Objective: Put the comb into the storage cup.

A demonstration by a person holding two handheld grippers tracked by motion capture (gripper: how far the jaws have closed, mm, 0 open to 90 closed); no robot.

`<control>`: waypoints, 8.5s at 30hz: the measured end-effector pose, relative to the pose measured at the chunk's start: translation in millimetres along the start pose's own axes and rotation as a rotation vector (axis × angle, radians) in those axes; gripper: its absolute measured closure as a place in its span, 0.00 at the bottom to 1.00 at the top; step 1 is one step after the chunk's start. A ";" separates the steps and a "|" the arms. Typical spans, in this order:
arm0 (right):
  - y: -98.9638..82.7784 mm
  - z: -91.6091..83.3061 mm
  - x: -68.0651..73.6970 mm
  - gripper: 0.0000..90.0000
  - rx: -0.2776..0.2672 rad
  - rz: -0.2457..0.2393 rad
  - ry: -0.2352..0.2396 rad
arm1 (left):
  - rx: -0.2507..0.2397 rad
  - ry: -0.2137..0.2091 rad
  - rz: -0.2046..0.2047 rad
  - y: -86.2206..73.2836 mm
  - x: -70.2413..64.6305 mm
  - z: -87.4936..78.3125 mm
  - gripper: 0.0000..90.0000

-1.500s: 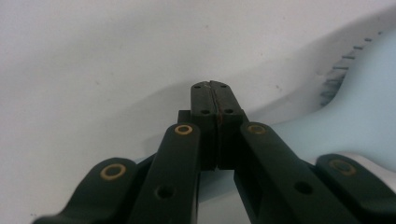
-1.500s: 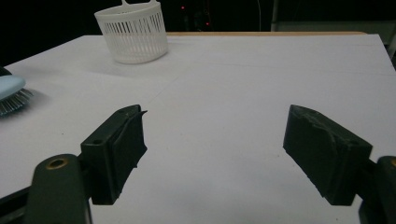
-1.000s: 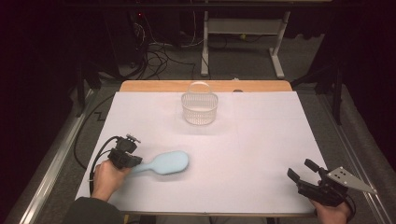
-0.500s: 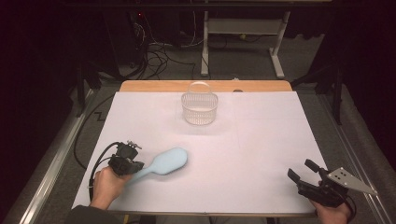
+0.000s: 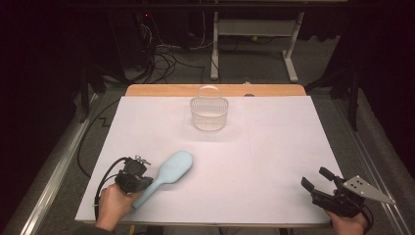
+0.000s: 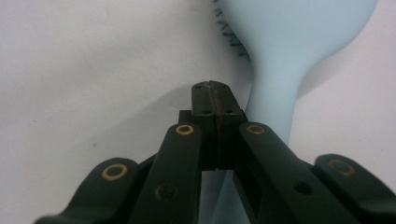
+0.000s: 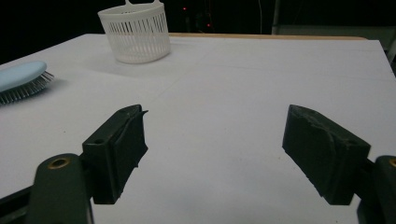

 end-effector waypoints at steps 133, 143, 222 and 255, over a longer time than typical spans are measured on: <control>1.3 0.6 3.0 0.25 -0.004 -0.027 0.012 | -0.020 0.034 0.066 19.6 -31.2 19.5 0.74; 0.5 1.5 2.8 0.25 0.000 -0.024 0.006 | -0.043 0.014 0.064 21.2 -31.3 19.6 0.75; 5.5 8.8 27.8 0.25 0.008 -0.028 0.057 | -0.401 -0.185 0.187 57.3 -65.7 -15.4 0.75; 17.9 31.2 93.2 0.25 -0.010 -0.132 0.186 | -0.400 -0.216 0.240 63.4 -84.5 -4.7 0.75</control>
Point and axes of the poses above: each handheld gripper's, and its own axes: z roughly forward along the jaws, y roughly out of its top, x roughly to its left, the point moved 9 cm from there along z, roughly forward along the jaws, and after that the axes turned 9 degrees about -y, right-handed, at the moved point
